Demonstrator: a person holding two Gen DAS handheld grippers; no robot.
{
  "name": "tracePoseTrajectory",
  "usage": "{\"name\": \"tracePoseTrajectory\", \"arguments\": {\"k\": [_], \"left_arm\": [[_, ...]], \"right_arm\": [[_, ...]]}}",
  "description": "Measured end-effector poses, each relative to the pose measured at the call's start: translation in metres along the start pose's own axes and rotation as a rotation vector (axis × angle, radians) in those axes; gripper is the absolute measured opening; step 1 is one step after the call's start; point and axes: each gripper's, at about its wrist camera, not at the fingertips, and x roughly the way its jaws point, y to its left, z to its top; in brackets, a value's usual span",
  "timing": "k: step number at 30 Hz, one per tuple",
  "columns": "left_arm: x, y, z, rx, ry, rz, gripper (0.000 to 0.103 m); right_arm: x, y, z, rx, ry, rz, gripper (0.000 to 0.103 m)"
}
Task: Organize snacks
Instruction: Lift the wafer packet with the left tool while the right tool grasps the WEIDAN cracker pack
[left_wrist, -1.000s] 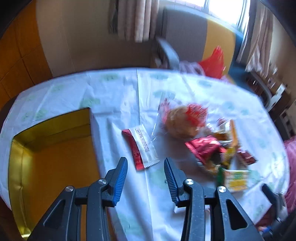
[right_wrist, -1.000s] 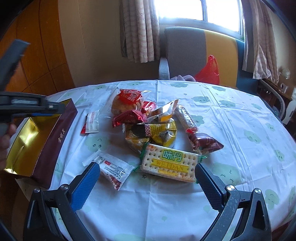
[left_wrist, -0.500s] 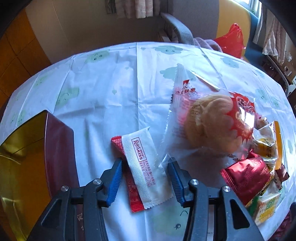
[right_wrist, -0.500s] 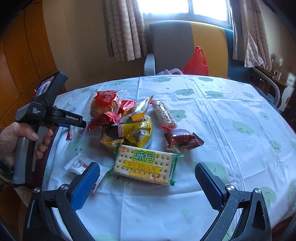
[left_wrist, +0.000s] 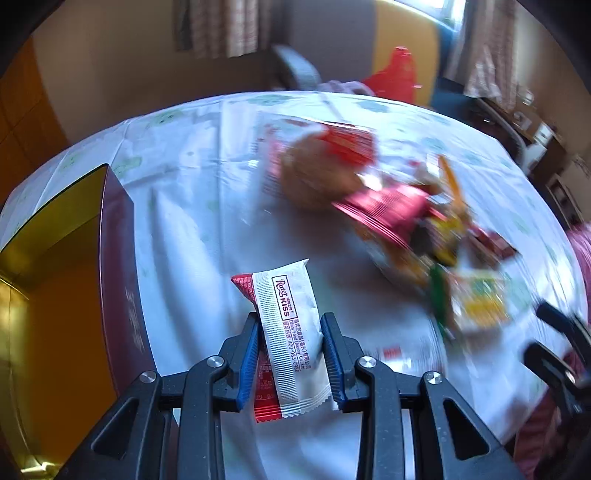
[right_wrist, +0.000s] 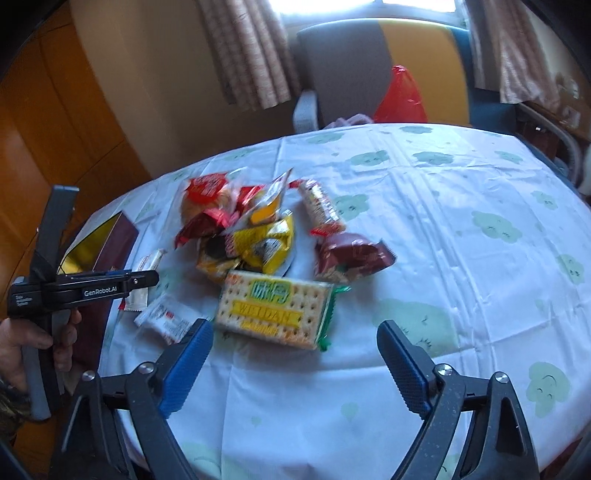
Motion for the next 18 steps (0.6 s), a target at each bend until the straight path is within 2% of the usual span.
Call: {"name": "tracePoseTrajectory", "arguments": {"k": [5, 9, 12, 18], "left_arm": [[-0.023, -0.026, -0.043, 0.081, -0.002, -0.074, 0.033], [-0.023, -0.035, -0.068, 0.110, 0.013, -0.094, 0.033], [-0.021, -0.031, -0.074, 0.094, 0.018, -0.096, 0.032], [-0.016, -0.021, -0.075, 0.073, 0.013, -0.112, 0.032]], "right_arm": [[0.007, 0.014, 0.004, -0.177, 0.058, 0.044, 0.083], [0.020, 0.029, 0.020, -0.389, 0.118, 0.049, 0.082], [0.039, 0.040, 0.029, -0.548, 0.166, 0.012, 0.082], [0.067, 0.055, 0.040, -0.699, 0.214, -0.029, 0.081]]}}
